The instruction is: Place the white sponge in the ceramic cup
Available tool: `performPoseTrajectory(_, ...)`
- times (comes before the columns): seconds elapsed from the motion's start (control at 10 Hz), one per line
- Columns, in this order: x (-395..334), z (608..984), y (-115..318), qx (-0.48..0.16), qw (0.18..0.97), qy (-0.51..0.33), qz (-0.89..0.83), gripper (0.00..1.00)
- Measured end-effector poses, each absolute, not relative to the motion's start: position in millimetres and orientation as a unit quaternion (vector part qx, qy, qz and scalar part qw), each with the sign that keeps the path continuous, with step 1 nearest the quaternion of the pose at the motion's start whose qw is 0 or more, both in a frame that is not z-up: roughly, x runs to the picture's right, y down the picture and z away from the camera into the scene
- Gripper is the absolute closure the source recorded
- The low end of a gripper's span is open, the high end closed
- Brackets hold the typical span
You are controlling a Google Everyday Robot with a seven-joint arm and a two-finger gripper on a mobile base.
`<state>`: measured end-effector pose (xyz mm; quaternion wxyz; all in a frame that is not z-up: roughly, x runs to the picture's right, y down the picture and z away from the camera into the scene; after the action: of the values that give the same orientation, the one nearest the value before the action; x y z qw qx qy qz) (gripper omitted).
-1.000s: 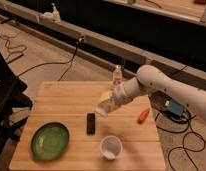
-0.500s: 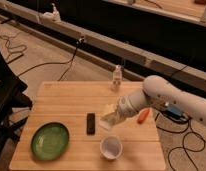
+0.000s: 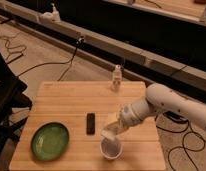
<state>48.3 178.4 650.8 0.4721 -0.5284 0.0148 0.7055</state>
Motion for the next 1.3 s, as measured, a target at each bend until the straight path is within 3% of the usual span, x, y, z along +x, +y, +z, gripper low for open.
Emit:
performPoseTrajectory(0.6,53,648,182,-0.525,0.471,0.015,0.709,1.00)
performPoseTrajectory(1.3,73,616,204,-0.507,0.471,0.020,0.722,1.00)
